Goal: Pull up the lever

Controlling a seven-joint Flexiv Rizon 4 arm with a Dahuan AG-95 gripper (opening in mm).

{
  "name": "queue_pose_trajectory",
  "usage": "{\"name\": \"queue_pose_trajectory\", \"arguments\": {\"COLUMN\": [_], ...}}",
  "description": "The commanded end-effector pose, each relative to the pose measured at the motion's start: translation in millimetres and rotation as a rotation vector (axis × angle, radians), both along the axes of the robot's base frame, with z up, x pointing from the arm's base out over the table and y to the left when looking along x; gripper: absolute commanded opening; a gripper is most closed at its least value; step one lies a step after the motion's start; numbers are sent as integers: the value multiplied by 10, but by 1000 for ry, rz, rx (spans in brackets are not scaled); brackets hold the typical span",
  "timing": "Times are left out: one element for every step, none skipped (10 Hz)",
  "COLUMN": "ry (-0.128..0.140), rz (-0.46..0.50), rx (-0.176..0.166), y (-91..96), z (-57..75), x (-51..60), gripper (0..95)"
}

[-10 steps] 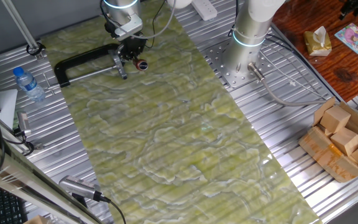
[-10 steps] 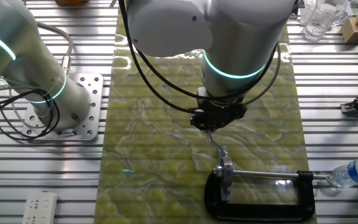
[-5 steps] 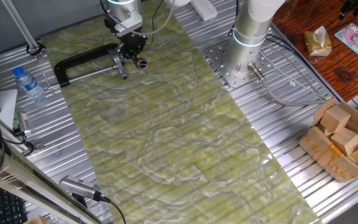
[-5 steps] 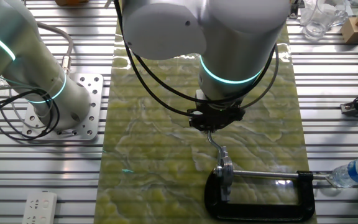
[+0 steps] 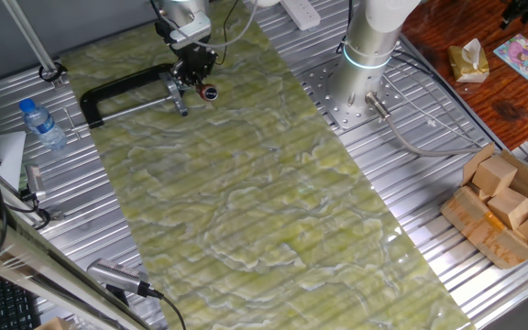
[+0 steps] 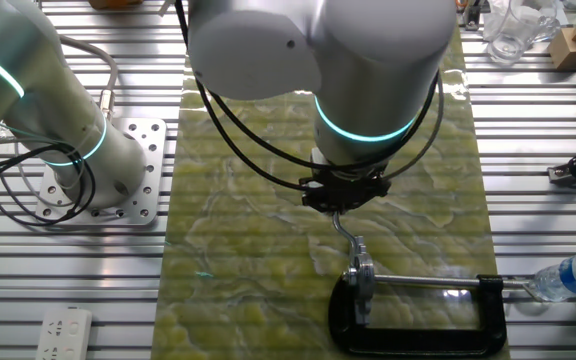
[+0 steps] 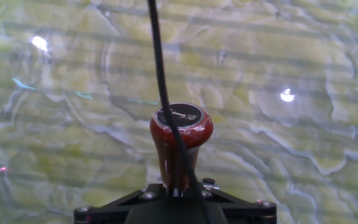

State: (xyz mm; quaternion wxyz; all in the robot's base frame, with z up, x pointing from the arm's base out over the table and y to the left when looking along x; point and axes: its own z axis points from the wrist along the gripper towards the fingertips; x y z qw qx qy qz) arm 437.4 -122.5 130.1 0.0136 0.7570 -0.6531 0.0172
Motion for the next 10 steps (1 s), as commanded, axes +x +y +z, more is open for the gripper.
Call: {"name": "queue_pose_trajectory", "arguments": {"ry": [12,10,11,19,28,28,18,16,19,21], "rz": [-4,-3,-4,-7,-16,-16,-19,-27,-48,-67], "rx": [-7,-5,-9,-14,-16,-17,-15,-14,-17,-23], "y": [2,5,7,11,11,11,11,11,11,11], "z": [292,284,282,280,280,280,280,280,280,280], "x": [-14,-7,-4,1,1,1,1,1,1,1], "gripper": [0,0,0,0,0,0,0,0,0,0]}}
